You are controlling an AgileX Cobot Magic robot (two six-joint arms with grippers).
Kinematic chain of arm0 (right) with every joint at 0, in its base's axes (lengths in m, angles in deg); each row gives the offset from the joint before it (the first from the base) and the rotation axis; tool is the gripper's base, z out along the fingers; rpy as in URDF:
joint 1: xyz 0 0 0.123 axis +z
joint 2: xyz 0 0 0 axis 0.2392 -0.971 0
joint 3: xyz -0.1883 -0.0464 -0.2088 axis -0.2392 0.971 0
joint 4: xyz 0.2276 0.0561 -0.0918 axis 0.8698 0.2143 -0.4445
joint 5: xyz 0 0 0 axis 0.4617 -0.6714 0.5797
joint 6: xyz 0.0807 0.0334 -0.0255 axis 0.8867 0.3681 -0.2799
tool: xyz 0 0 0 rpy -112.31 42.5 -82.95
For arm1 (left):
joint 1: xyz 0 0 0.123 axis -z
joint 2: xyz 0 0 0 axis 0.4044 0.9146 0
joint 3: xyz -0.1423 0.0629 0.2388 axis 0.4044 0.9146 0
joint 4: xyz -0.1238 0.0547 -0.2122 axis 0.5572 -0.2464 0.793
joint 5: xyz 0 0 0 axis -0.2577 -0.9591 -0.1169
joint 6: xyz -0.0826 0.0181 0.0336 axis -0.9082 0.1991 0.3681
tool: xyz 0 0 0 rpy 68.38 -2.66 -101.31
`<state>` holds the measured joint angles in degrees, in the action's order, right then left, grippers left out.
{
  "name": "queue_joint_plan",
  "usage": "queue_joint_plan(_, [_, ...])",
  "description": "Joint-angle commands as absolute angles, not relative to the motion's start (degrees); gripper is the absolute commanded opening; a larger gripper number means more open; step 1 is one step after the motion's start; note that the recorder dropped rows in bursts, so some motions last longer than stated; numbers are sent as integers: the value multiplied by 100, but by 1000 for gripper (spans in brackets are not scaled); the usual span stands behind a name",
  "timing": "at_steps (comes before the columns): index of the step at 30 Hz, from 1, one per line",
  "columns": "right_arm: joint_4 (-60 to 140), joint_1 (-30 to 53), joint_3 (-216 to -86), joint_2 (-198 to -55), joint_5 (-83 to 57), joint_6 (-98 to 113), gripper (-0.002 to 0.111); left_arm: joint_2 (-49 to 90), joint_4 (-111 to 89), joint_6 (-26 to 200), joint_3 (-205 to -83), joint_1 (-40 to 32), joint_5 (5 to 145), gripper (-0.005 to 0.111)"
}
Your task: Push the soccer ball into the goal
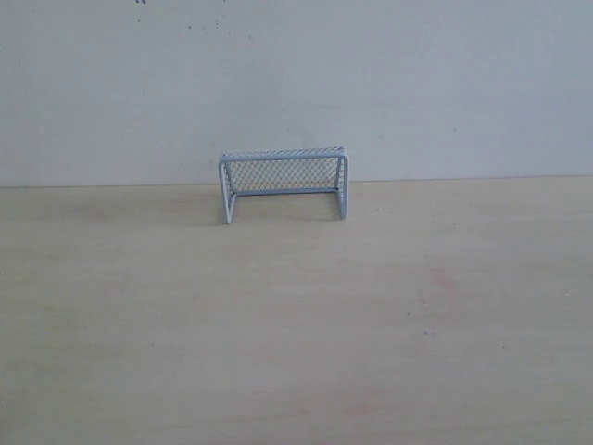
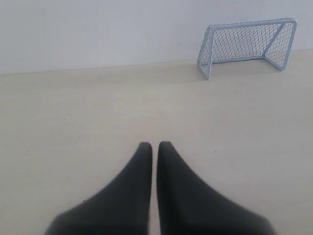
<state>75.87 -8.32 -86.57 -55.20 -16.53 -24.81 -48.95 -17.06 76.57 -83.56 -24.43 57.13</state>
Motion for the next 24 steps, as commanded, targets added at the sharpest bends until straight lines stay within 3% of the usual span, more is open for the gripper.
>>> queue_joint_plan(1, [7603, -864, -8629, -5490, -1847, -2281, 0, -4914, -1711, 7668, -8339, -2462, 5717, 4])
queue_joint_plan(8, [7334, -864, -8629, -5490, -2250, -2100, 0, -4914, -1711, 7668, -8339, -2462, 5717, 4])
queue_joint_plan(16, [5386, -864, -8629, -5490, -2809, 167, 0, -4914, -1711, 7668, -8339, -2462, 5717, 4])
queue_joint_plan(24, [4469, -864, -8629, -5490, -3176, 813, 0, -4914, -1711, 7668, -8339, -2462, 5717, 4])
